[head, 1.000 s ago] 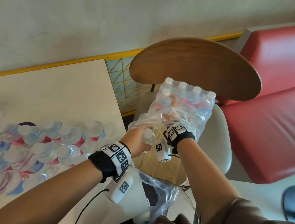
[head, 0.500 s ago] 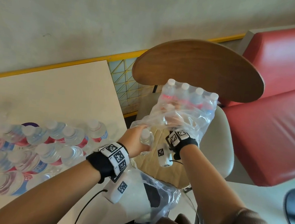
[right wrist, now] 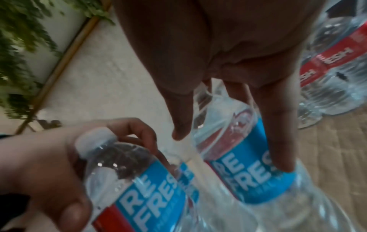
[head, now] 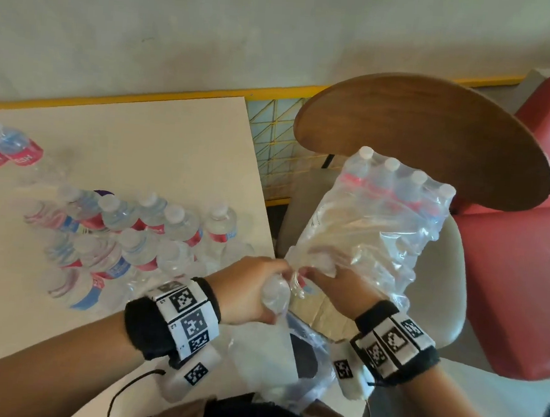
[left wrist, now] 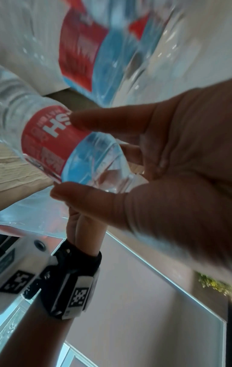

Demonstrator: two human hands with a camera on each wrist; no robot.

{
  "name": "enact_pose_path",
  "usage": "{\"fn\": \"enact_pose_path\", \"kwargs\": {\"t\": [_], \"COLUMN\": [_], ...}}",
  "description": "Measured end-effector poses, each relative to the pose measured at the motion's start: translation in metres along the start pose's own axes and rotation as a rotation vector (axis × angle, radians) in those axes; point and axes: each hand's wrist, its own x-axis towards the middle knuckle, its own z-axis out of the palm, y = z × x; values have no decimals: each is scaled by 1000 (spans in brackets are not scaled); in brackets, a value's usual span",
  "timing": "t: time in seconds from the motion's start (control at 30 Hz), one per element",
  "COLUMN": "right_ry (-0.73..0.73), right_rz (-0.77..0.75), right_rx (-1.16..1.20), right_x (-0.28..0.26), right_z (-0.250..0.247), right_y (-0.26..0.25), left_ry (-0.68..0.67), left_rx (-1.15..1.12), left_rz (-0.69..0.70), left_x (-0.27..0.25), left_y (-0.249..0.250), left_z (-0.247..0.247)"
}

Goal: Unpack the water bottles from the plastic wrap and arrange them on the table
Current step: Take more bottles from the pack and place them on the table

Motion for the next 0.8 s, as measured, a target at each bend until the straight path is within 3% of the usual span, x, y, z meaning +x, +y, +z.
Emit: {"fn": "enact_pose_path", "kwargs": {"t": [0.1, 0.3, 0.53, 0.67, 0.8], "right_ry": [-33, -243, -245, -242, -232], "right_rz": [-204, -293, -404, -419, -289], "right_rx": [-131, -127, -143, -154, -69], "right_x": [-26, -30, -20, -17, -21], "right_z": [10, 54, 81, 75, 54], "right_y": [-23, -41, -63, -65, -60], "left_ry": [-10, -71, -138, -162, -180], "left_rx": [103, 260, 438, 472, 571], "left_rz": [-67, -166, -239, -238, -214], "left_x": [-28, -64, -78, -80, -78], "left_y": [-14, -36, -50, -47, -24], "left_z": [-5, -1, 8, 6, -8]}}
